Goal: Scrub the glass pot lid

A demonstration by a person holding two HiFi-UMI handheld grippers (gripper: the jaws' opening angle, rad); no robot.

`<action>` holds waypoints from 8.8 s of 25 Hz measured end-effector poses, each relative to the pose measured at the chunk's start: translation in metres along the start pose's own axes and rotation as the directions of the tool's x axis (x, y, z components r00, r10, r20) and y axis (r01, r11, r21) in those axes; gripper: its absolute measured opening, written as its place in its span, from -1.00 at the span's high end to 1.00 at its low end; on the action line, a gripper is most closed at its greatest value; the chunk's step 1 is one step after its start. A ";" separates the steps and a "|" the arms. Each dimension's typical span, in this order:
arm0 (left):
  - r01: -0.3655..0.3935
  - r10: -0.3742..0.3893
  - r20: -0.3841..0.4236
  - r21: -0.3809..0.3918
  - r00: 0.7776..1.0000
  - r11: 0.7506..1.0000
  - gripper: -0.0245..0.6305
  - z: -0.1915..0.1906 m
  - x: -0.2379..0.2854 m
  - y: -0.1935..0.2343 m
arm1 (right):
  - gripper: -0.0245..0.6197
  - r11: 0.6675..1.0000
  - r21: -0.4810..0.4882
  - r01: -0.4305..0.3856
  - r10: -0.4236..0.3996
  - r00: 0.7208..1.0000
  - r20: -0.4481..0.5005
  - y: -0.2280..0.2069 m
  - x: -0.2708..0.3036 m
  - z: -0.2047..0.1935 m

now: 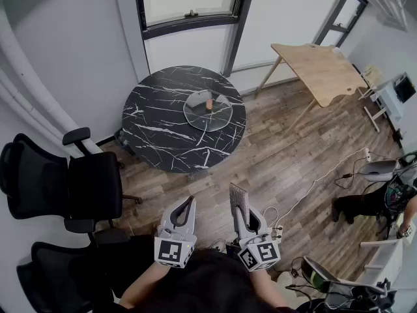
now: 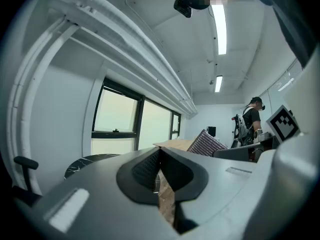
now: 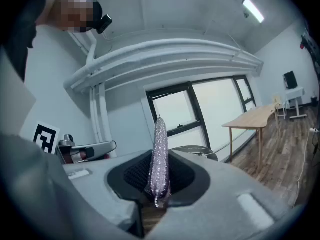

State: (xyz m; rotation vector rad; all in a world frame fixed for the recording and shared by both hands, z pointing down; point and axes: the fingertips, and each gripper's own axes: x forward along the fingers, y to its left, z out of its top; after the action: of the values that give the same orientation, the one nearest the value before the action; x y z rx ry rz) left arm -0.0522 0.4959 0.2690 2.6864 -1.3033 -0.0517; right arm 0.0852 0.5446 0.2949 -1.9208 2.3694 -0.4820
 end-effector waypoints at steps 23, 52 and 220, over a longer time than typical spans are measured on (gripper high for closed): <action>0.014 -0.013 -0.047 0.008 0.999 1.000 0.92 -0.008 -0.038 0.078 | 0.69 0.999 -0.016 0.042 -0.042 0.999 0.000 0.056 0.043 -0.016; -0.141 0.143 -0.087 0.034 0.986 0.989 0.92 -0.025 0.157 0.078 | 0.69 0.985 0.045 -0.169 0.171 0.984 -0.042 -0.085 0.213 0.018; -0.066 0.041 -0.294 -0.076 0.955 0.995 0.92 -0.133 0.336 0.300 | 0.69 0.831 -0.471 -0.297 -0.051 0.802 -0.595 -0.197 0.505 -0.268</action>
State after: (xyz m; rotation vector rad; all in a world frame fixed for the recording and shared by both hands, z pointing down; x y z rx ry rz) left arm -0.0639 0.0669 0.4586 2.4689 -1.2499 0.2795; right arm 0.0947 0.0790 0.6807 -1.9902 3.3359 -0.4806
